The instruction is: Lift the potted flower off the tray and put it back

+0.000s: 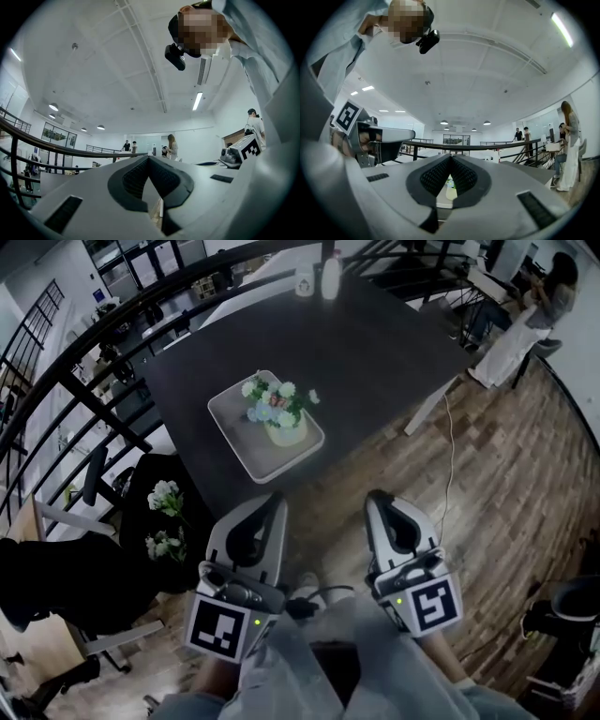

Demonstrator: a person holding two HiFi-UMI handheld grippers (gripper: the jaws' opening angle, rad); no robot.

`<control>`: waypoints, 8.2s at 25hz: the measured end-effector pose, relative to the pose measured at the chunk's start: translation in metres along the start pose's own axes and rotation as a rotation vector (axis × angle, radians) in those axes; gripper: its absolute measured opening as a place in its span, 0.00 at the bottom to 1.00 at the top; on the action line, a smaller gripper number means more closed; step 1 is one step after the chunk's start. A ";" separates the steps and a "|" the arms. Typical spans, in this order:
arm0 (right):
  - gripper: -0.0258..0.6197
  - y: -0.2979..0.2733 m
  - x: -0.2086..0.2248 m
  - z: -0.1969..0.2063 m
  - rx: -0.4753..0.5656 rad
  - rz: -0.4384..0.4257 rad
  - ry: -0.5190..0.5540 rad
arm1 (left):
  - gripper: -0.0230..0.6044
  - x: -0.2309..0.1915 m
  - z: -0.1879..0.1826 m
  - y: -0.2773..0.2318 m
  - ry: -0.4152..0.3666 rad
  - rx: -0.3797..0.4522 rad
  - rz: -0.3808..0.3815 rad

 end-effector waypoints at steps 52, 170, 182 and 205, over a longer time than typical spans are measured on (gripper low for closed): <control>0.06 -0.154 0.062 0.054 -0.133 -0.401 -0.011 | 0.03 -0.088 -0.003 -0.088 -0.049 0.038 -0.348; 0.19 -0.279 0.032 0.191 -0.272 -0.784 0.137 | 0.03 -0.131 0.023 -0.082 -0.054 -0.060 -0.753; 0.18 -0.275 0.037 0.180 -0.242 -0.766 0.140 | 0.03 -0.129 0.023 -0.080 -0.059 -0.055 -0.741; 0.18 -0.259 0.057 0.110 -0.101 -0.689 0.173 | 0.03 -0.118 0.006 -0.089 -0.077 -0.007 -0.682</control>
Point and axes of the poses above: the fingertips, and each gripper's own axes: y backward along the fingers, x to its right, z out of its underside, the point moved 1 cm from there along y, backward along the fingers, and after that the axes turned 8 degrees about -z, right-handed, at the moved point
